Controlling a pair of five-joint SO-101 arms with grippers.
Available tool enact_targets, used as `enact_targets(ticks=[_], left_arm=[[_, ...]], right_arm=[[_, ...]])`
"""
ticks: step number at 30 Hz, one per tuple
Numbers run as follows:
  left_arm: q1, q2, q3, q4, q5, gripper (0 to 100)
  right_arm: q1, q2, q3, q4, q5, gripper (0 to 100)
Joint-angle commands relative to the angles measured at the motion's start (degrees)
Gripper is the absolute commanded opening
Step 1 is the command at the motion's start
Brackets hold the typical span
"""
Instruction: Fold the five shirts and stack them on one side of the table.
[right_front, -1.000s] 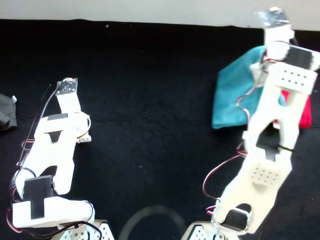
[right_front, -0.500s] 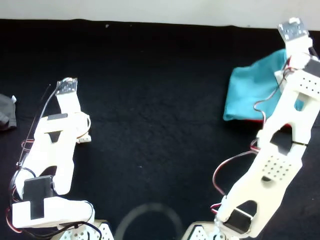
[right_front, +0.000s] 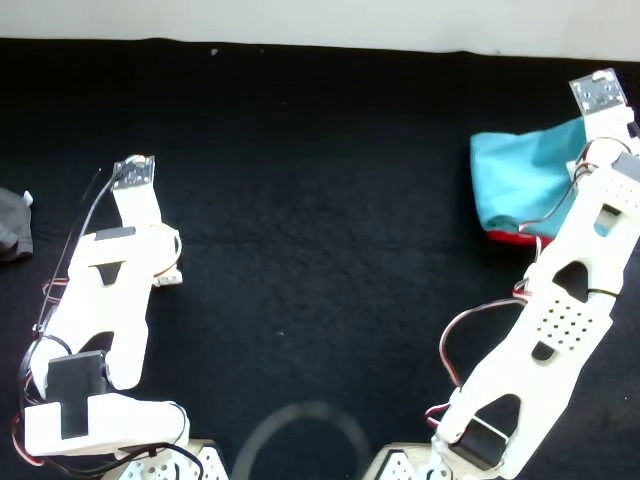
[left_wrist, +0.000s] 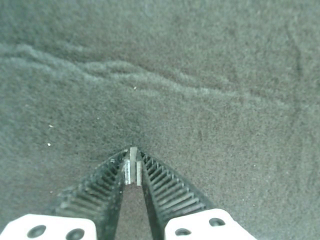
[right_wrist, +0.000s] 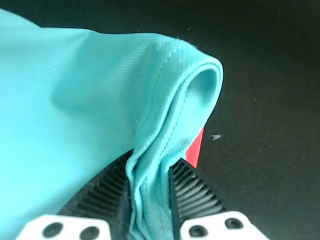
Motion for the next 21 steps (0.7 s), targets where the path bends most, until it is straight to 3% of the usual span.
enact_targets(ticks=[1,4,7,11,17,21], left_arm=[[-0.1,-0.8,0.1,-1.1,-0.4,1],[-0.1,-0.8,0.1,-1.1,-0.4,1],[-0.1,-0.8,0.1,-1.1,-0.4,1],[-0.1,-0.8,0.1,-1.1,-0.4,1],[-0.1,-0.8,0.1,-1.1,-0.4,1],[-0.1,-0.8,0.1,-1.1,-0.4,1]], right_arm=[[0.0,-0.8,-0.6,-2.1,0.9,0.9],[0.0,-0.9,-0.5,-1.6,0.8,1.9],[0.0,-1.4,-0.7,1.9,0.4,12.0],[0.1,-1.3,-3.5,2.4,-11.7,24.6],[0.0,-1.3,-15.3,2.6,-29.9,25.5],[-1.4,-1.4,-22.5,6.4,-31.8,23.5]])
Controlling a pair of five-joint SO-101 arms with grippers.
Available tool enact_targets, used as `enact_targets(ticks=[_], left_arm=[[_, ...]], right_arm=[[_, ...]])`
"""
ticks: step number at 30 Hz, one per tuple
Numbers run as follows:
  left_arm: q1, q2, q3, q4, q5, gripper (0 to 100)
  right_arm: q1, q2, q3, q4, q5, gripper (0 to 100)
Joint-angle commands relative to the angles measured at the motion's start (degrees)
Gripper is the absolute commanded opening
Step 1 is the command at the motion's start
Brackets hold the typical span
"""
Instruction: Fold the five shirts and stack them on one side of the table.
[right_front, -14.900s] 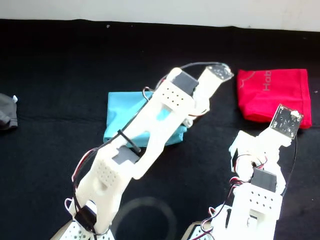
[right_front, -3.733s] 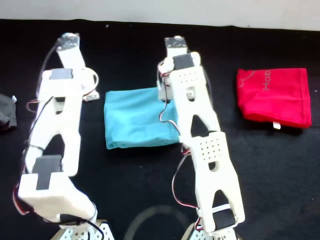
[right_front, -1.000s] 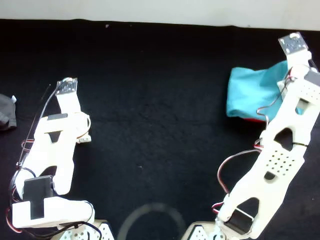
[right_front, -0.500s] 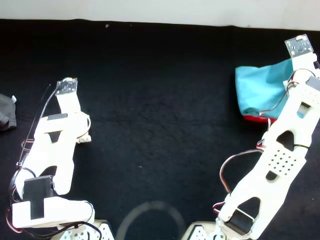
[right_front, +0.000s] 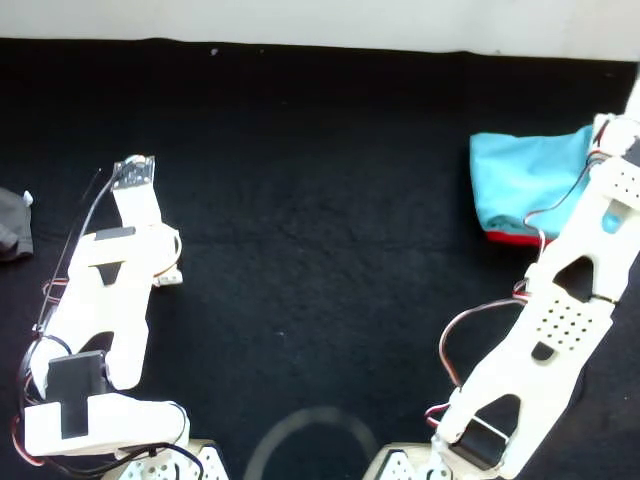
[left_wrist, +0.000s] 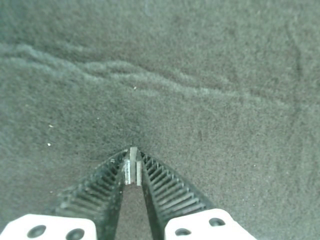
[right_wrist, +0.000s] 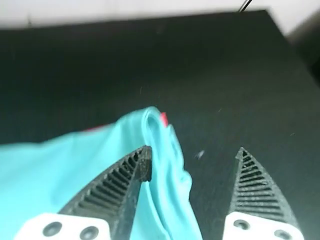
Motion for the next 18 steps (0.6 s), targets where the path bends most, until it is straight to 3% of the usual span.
enact_targets(ticks=[1,5,12,18], left_arm=[[-0.1,-0.7,0.1,-1.1,-0.4,1],[-0.1,-0.7,0.1,-1.1,-0.4,1],[-0.1,-0.7,0.1,-1.1,-0.4,1],[-0.1,-0.7,0.1,-1.1,-0.4,1]], right_arm=[[-2.1,-1.3,-8.6,5.3,-1.3,20.9],[-4.7,-0.4,-12.6,11.6,4.0,0.0],[-4.7,9.3,-10.9,10.5,8.1,1.1],[1.0,16.3,-16.7,5.8,8.1,0.6]])
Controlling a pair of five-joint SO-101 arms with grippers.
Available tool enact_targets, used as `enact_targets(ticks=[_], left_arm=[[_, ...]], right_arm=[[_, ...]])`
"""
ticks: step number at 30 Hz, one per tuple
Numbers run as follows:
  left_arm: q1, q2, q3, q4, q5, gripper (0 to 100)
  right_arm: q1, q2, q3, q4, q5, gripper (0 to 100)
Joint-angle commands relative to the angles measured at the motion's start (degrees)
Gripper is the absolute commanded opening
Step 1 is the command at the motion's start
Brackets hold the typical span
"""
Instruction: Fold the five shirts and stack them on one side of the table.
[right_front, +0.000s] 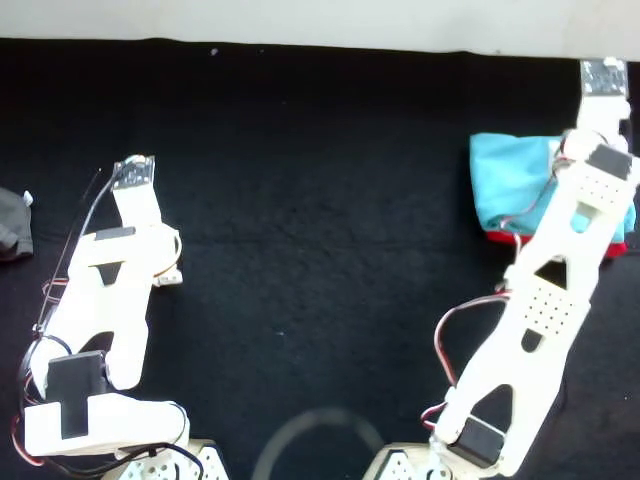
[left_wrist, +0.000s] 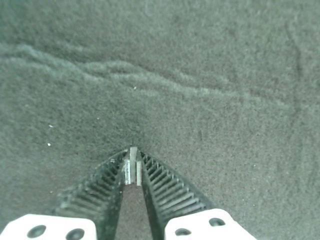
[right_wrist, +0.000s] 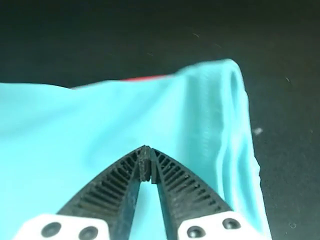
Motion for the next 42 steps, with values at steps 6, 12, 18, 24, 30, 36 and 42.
enact_targets(ticks=[6,12,18,24,30,36,42], left_arm=[[-0.1,-0.7,0.0,-1.2,-0.4,1],[-0.1,-0.7,0.1,-1.2,-0.4,1],[-0.1,-0.7,0.1,-1.2,-0.4,1],[-0.1,-0.7,0.1,-1.2,-0.4,1],[-0.1,-0.7,0.1,-1.2,-0.4,1],[-0.1,-0.7,0.1,-1.2,-0.4,1],[-0.1,-0.7,0.0,-1.2,-0.4,1]], right_arm=[[5.2,4.8,-9.2,-3.8,0.8,0.6],[4.8,7.0,-10.8,-4.1,0.5,0.6],[4.3,5.4,-19.7,-3.6,0.5,0.6],[4.2,-3.9,-18.8,2.5,-3.3,0.6],[2.0,-16.8,-18.7,15.6,-16.7,0.6],[-6.8,-27.1,-18.7,33.3,-20.9,0.6],[-13.3,-37.3,-18.3,33.3,-20.8,0.6]])
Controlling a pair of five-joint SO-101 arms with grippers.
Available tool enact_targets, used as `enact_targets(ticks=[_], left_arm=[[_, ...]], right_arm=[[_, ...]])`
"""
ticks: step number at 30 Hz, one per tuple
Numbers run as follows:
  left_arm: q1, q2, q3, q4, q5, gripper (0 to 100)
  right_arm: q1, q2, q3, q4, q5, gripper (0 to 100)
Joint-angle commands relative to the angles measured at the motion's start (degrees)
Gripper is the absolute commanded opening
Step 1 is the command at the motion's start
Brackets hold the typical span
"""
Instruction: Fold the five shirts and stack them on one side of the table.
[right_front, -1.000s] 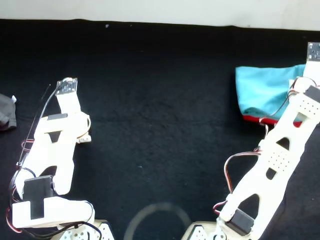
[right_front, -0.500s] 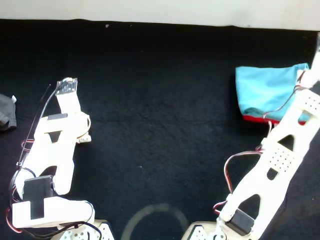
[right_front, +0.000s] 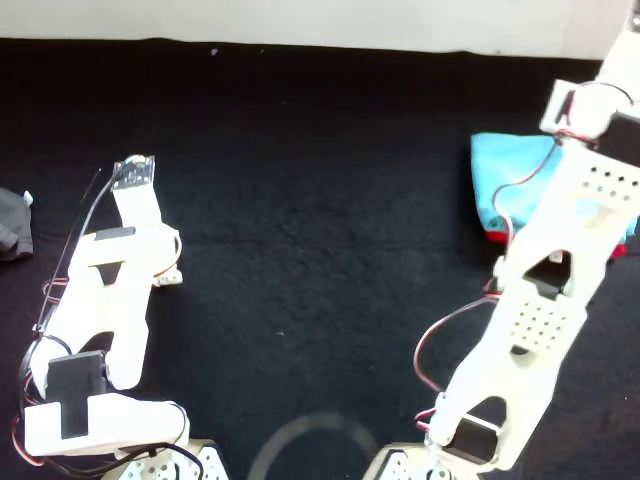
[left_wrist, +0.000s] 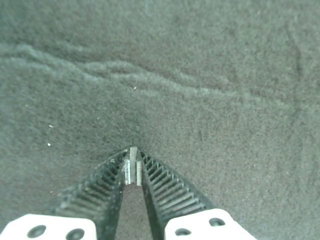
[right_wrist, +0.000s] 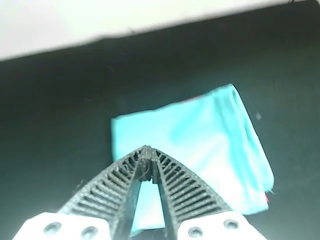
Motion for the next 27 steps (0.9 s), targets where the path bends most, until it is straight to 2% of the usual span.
enact_targets(ticks=[1,10,13,16,22,27], left_arm=[[-0.1,-0.7,0.0,-1.2,-0.4,1],[-0.1,-0.7,0.0,-1.2,-0.4,1],[-0.1,-0.7,0.0,-1.2,-0.4,1],[-0.1,-0.7,0.0,-1.2,-0.4,1],[-0.1,-0.7,0.0,-1.2,-0.4,1],[-0.1,-0.7,0.0,-1.2,-0.4,1]], right_arm=[[-4.0,-10.2,-6.6,0.9,-0.5,0.6],[-5.7,-39.5,-6.2,1.0,-0.5,0.6],[-5.7,-49.0,0.3,1.0,-0.5,0.6],[-6.1,-57.5,16.0,0.9,-0.5,0.6],[-13.4,-72.3,57.5,0.4,-0.6,0.6],[-18.8,-81.0,91.9,-8.7,-0.6,0.6]])
